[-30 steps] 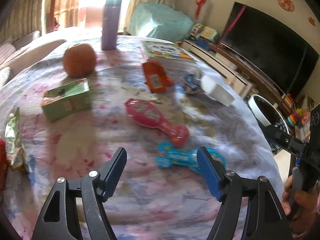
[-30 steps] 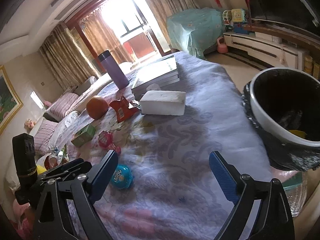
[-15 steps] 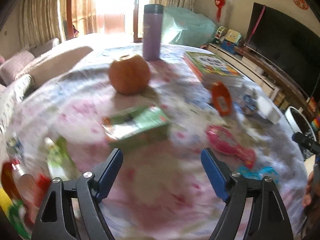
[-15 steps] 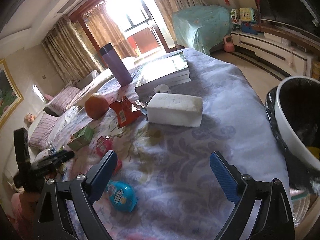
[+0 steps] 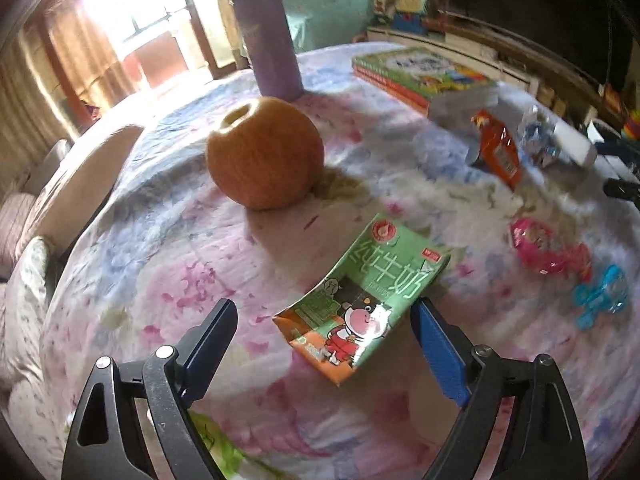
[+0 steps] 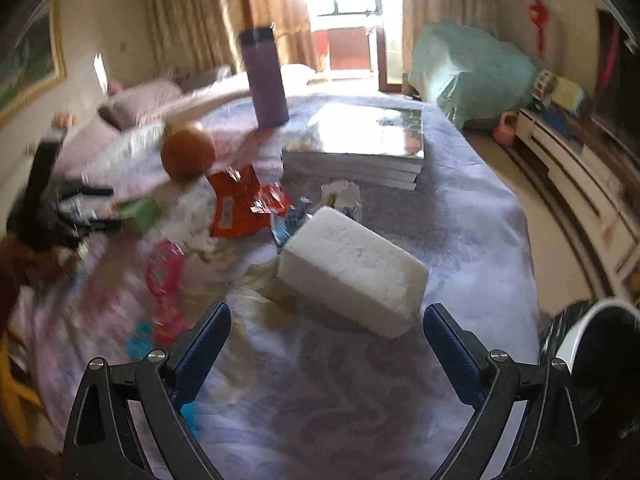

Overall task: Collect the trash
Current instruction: 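Grasp the green milk carton with left tool while right tool grasps the foam block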

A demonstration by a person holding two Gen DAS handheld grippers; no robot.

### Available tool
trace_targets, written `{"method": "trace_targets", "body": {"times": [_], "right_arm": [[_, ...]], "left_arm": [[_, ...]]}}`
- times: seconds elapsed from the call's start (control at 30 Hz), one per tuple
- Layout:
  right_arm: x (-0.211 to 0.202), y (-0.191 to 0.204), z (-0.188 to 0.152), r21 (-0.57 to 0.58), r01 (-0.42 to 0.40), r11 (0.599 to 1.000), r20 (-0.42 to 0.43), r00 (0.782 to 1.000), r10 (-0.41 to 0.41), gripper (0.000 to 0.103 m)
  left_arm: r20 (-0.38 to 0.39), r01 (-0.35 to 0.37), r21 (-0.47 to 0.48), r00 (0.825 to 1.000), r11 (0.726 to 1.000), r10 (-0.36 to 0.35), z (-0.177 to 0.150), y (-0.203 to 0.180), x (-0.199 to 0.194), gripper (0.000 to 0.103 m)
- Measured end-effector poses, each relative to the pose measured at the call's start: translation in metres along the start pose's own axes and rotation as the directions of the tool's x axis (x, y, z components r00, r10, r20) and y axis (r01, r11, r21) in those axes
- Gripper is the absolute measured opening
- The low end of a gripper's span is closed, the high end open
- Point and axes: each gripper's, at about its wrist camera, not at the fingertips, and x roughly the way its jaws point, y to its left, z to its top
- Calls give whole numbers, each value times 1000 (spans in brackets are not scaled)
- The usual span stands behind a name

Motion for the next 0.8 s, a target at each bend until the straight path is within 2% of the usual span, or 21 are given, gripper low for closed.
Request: {"method": "trace_targets", "body": {"times": [0.1,0.23,0.27,0.3,0.33,0.37,0.43,0.6,0.8], "right_arm": [[8,-2,1,-4,-8,1000,-2,1000,8,98],[6,-14,0,82,-49,995,40,998,46,94],[5,-16,0,98,-54,994,50,998,49,84],[3,-18,0,114,-57,992,53,997,52,75],[3,-20,-1,132,-58,990,47,998,52,52],[3,-22,-2,148,-57,987,42,998,51,32],[-1,-25,-5,178,-58,982,45,998,51,28],[-24,-24,-17,225,-103,969,79,993,87,26],[-53,-13,-38,265,-55,963,53,998,43,25]], "left_arm": [[-27,11,19,1000,1000,-11,4,-5,11,89],[-14,25,56,1000,998,-25,3,-20,10,85],[-13,33,61,999,998,-32,2,-25,9,83],[-17,40,63,999,997,-39,1,-30,10,72],[-30,50,58,998,997,-48,0,-35,11,59],[-43,57,46,998,997,-55,-1,-38,13,56],[-42,55,29,998,998,-54,-3,-47,12,55],[15,125,7,992,992,-125,-9,-75,-8,55],[92,221,-70,972,973,-214,-16,-101,-41,55]]}}
